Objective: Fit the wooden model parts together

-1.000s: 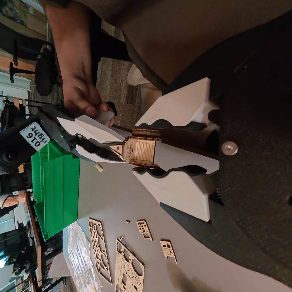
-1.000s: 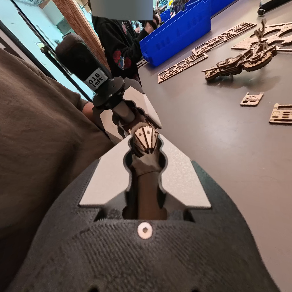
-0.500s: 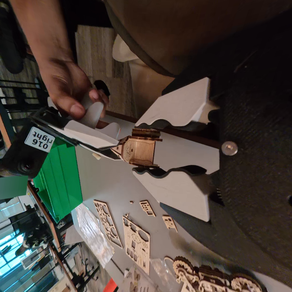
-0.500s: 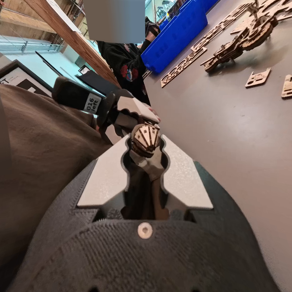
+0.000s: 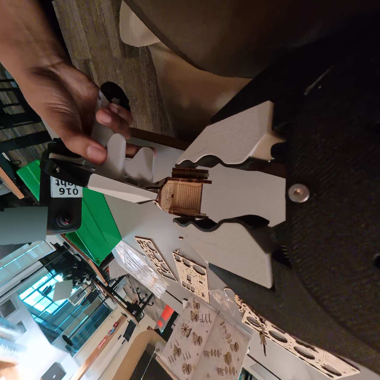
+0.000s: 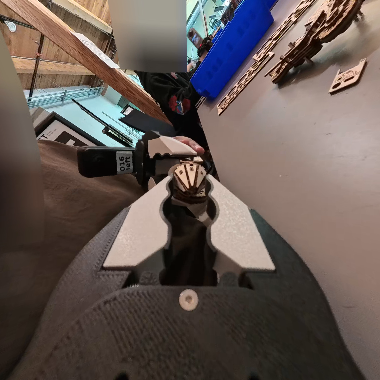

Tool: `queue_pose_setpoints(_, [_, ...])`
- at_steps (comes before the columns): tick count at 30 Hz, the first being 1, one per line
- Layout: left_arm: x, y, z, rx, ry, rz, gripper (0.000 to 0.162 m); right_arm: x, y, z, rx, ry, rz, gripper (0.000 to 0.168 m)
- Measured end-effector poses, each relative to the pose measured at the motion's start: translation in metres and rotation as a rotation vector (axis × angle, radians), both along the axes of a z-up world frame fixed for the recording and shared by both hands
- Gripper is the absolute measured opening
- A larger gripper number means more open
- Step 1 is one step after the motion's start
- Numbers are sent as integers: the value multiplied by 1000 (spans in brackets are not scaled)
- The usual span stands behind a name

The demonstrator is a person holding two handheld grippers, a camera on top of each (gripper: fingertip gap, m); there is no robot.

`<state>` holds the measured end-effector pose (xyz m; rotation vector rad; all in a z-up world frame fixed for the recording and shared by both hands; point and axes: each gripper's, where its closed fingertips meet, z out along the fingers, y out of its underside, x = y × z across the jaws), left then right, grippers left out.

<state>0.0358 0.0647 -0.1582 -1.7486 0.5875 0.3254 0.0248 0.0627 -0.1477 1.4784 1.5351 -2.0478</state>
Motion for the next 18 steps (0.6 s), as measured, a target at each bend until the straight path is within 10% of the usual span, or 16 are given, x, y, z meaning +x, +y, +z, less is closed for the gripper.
queue_pose_setpoints(18, [0,-1,-1,12,36,-13,44,0,6,1,-110,-58,-2,22])
